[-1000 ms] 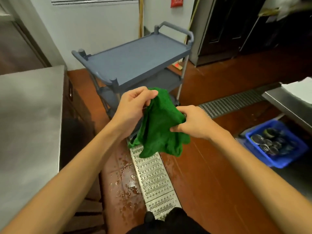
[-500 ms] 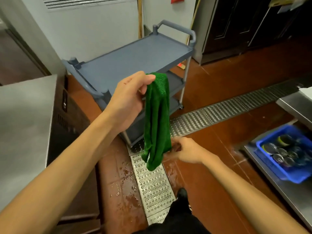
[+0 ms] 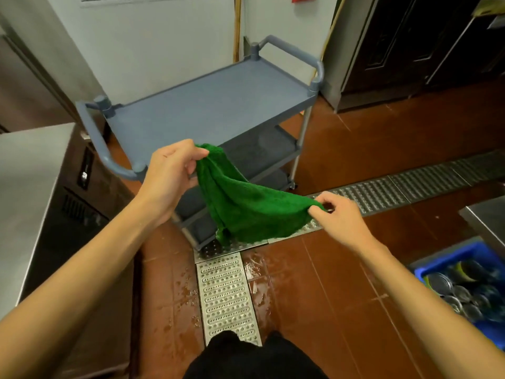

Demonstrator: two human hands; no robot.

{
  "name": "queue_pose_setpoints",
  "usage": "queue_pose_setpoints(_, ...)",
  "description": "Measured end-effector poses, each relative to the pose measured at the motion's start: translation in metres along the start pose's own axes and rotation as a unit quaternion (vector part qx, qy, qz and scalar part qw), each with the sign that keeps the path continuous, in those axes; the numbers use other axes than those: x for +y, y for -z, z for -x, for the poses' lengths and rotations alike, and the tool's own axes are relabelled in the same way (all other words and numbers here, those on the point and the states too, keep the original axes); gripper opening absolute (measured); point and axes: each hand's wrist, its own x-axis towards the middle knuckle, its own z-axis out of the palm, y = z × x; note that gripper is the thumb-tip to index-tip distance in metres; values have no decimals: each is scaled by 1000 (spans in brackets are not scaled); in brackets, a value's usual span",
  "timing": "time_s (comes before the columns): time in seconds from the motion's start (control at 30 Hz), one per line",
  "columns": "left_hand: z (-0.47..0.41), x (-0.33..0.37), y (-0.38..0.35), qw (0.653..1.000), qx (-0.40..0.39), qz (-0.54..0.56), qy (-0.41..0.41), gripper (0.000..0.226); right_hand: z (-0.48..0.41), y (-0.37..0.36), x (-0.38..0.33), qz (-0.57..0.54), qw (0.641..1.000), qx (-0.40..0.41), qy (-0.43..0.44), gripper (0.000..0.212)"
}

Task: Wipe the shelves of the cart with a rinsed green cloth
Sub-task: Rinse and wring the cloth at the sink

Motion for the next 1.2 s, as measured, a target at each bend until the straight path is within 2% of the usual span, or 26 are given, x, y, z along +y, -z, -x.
queue_pose_setpoints(0.07,-20,-11,4,1000,15,-14,3,47,-21,17,5,-20,999,30,0,11)
queue_pose_setpoints(0.13,-39,-22,11,999,15,-43,-1,38,-42,29,7,-42,997,57,-1,13)
queue_pose_setpoints(0.3,-87,-48,23,975,61,-204,-63,32,-98,37,5,-115,987,107,-41,19)
queue_pose_setpoints(0.43,-131,-69,27,984,7,-169,-53,35,-149,26,-5,-120,984,117,-65,22)
queue_pose_setpoints(0.77,-220,-105,52,985,36,-166,-12,33,-256,6,-33,-29,993,82,-75,20)
queue_pose_setpoints(0.93,-229,-125,71,978,29,-205,3,26,-292,-9,-39,-30,994,55,-89,17)
queue_pose_setpoints(1.07,-228,-138,86,980,39,-195,9,20,-319,-23,-39,-4,996,25,-82,17)
queue_pose_setpoints(1.2,-215,-145,98,978,76,-192,-3,32,-343,-45,-34,35,997,-31,-64,16)
